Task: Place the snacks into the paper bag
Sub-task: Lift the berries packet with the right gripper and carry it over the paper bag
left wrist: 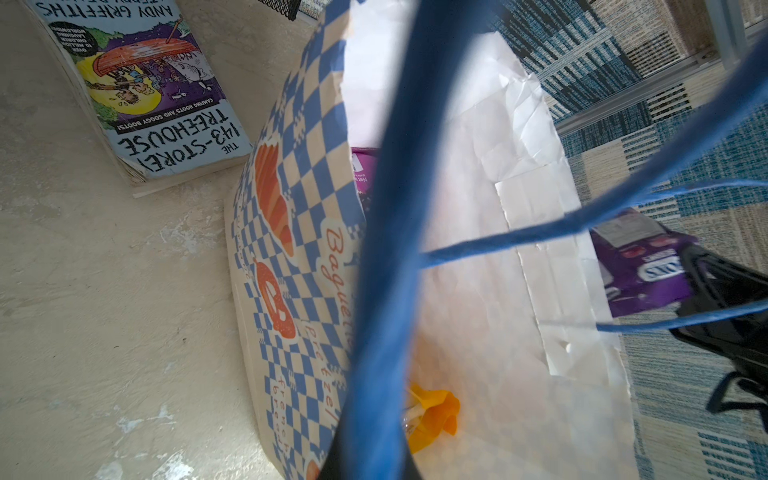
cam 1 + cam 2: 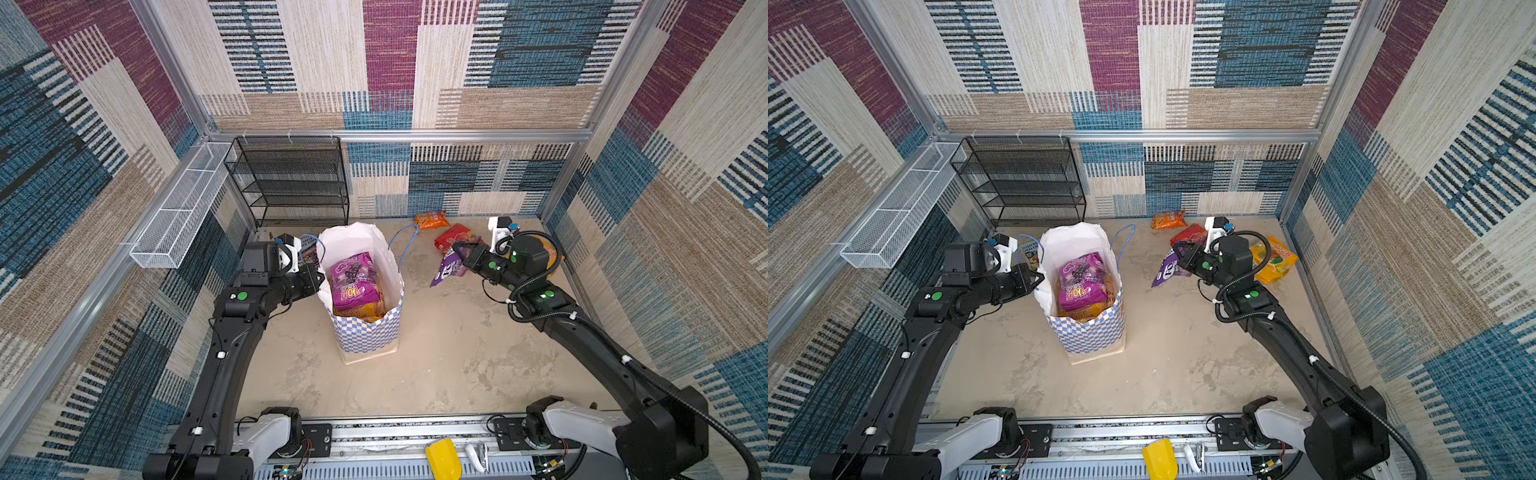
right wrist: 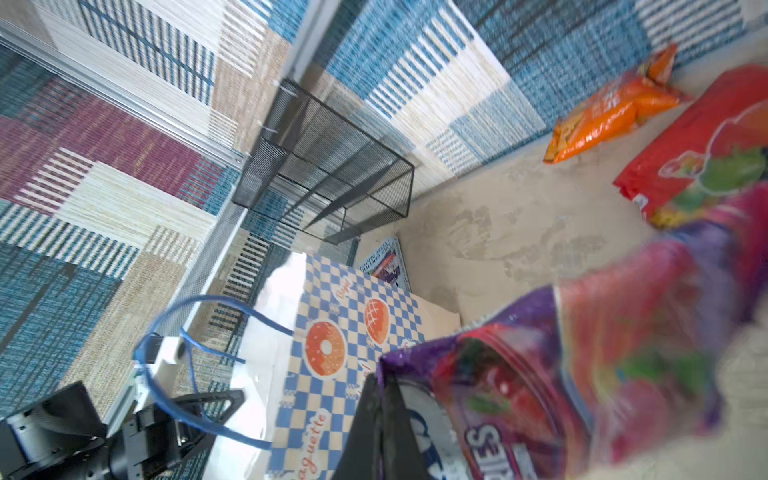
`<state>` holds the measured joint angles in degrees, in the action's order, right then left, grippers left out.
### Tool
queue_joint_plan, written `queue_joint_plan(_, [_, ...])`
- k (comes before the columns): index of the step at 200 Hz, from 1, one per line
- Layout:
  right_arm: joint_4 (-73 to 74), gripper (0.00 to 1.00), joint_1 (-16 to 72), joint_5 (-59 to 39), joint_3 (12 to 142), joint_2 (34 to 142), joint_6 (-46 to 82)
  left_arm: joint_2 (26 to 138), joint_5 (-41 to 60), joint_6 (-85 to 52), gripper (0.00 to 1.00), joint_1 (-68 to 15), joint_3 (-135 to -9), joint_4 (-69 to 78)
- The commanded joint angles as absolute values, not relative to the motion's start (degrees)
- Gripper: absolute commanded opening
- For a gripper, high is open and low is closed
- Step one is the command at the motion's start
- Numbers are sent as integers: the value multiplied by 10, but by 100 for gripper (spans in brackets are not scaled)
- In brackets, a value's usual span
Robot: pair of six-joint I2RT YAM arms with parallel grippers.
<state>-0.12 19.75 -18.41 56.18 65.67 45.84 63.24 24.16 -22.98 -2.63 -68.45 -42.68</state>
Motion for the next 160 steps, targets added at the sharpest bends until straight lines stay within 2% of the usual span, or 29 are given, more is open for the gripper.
queue_joint_plan(1, [-22,0,197,-164,598,632,437,628,254,-232,0,-25,-686,-396])
queue_joint_plan(54, [-74,0,234,-173,731,654,408,625,251,-232,0,-25,-686,-395])
queue_joint_plan(118, [-110,0,370,-145,946,766,354,627,257,-232,0,-25,-686,-394])
queue_joint_plan(160, [-124,0,464,-115,1013,833,309,629,259,-232,0,-25,-686,-394])
